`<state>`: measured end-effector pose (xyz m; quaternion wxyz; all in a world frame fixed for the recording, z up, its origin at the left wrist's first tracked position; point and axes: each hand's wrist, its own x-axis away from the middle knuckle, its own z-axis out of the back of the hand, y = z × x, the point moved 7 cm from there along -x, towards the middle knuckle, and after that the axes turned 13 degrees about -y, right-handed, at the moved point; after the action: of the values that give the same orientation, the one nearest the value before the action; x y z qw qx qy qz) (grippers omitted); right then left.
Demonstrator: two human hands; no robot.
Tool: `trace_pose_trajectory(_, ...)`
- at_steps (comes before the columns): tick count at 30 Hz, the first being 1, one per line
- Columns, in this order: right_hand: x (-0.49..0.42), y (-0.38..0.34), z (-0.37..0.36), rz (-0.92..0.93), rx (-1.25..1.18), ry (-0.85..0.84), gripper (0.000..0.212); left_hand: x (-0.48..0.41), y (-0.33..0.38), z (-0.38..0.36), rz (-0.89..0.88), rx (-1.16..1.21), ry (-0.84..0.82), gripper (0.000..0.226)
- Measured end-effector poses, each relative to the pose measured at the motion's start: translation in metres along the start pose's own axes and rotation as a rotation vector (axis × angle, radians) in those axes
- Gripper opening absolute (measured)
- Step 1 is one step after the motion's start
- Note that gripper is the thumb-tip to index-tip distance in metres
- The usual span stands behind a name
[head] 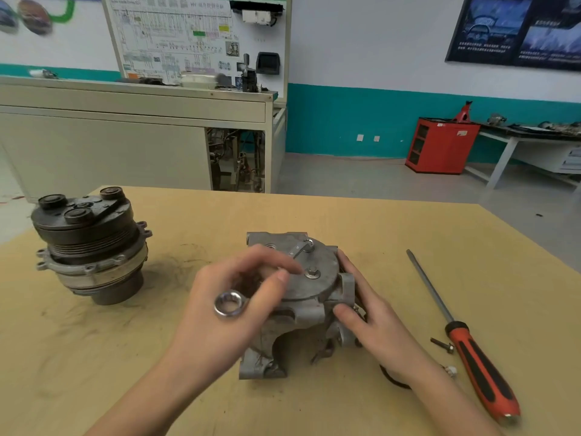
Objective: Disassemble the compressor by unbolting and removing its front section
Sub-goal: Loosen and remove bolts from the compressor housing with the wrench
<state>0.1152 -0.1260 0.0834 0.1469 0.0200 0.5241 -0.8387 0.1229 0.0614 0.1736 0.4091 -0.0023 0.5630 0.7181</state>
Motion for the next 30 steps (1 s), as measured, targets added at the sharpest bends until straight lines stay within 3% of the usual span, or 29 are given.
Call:
trace_pose_trajectory(4, 0.002, -0.002, -0.001, 0.002, 0.046, 0.019, 0.066, 0.002, 0.008, -0.013, -0.002, -0.085, -0.055, 0.007)
trace_pose_trajectory(6, 0.007, -0.015, 0.004, 0.04, 0.194, 0.134, 0.064, 0.001, 0.012, -0.016, -0.011, -0.146, -0.065, 0.006)
trace_pose_trajectory(9, 0.03, -0.072, 0.007, 0.381, 0.543, 0.439, 0.058, -0.002, 0.019, -0.024, -0.017, -0.178, -0.049, 0.005)
trace_pose_trajectory(11, 0.044, -0.104, -0.009, 0.582, 0.622, 0.505, 0.061, -0.005, 0.024, -0.035, -0.021, -0.231, -0.071, 0.01)
trace_pose_trajectory(14, 0.05, -0.126, -0.022, 0.626, 0.694, 0.564, 0.05, -0.01, 0.022, -0.052, 0.006, -0.255, -0.157, 0.028)
trace_pose_trajectory(18, 0.055, -0.123, -0.013, 0.575, 0.634, 0.642, 0.043, -0.013, 0.024, -0.064, -0.063, -0.271, -0.297, 0.039)
trace_pose_trajectory(21, 0.053, -0.109, -0.002, 0.503, 0.444, 0.637, 0.028, -0.015, 0.028, -0.047, -0.146, -0.274, -0.297, 0.041)
trace_pose_trajectory(25, 0.041, -0.078, 0.022, 0.307, 0.158, 0.704, 0.016, -0.025, 0.009, 0.018, -0.127, -0.151, -0.03, 0.025)
trace_pose_trajectory(28, 0.03, -0.057, 0.042, 0.241, -0.094, 0.804, 0.016, -0.029, -0.027, 0.051, 0.015, -0.157, 0.21, 0.02)
trace_pose_trajectory(30, 0.024, -0.045, 0.056, 0.196, -0.18, 0.835, 0.018, -0.03, -0.05, 0.057, 0.12, -0.187, 0.276, 0.019)
